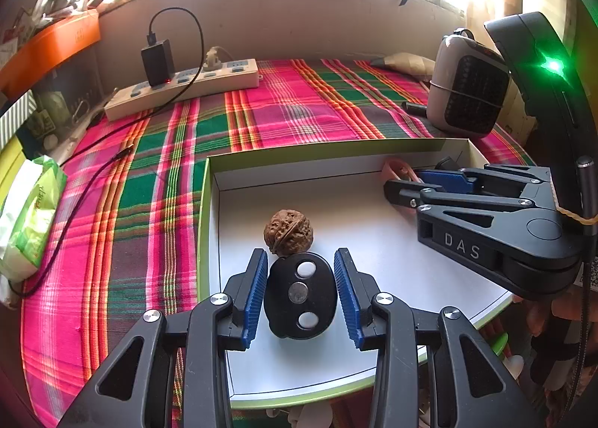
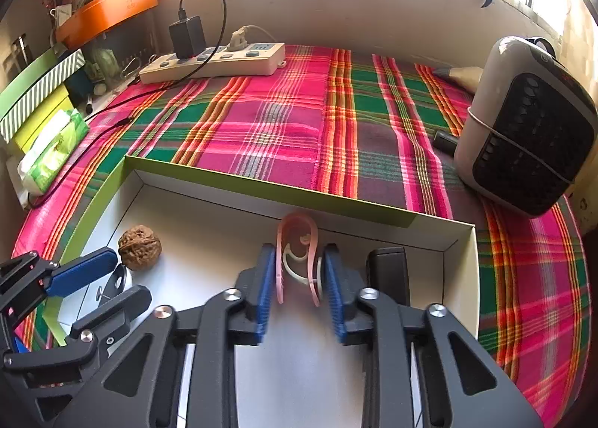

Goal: Organize objects
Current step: 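Lower and release the black remote and pink clip into the box with both grippers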

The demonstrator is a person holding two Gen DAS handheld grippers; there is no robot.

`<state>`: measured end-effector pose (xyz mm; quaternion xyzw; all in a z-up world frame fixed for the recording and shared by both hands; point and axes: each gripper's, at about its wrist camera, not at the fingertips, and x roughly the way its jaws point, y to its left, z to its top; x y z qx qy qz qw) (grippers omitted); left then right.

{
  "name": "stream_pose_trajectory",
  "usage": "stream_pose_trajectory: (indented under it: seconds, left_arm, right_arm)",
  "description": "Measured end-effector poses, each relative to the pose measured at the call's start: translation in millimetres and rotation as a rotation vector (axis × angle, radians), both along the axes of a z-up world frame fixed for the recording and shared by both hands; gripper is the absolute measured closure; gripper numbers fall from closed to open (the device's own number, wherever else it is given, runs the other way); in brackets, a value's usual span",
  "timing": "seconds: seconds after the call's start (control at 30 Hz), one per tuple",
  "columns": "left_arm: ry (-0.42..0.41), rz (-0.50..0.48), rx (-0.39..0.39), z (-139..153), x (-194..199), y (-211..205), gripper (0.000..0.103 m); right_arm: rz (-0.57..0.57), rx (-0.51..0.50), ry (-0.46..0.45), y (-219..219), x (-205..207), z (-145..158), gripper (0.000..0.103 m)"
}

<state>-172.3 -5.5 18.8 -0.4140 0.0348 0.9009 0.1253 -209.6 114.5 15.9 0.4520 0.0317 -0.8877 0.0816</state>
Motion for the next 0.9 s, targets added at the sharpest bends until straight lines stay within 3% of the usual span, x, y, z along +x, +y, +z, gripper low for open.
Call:
stream_pose_trajectory:
  seconds: [0.53,0.9]
  left_arm:
    - [0.015,0.005,0.024,7,5,-4,0.067]
    - [0.037,0.002,0.053,19,27,-11,0.066]
  right_arm:
    - [-0.016,-0.036,0.024,5,11,7,0.059]
    - [-0.045,-0.063,0.065,8,36,22,0.059]
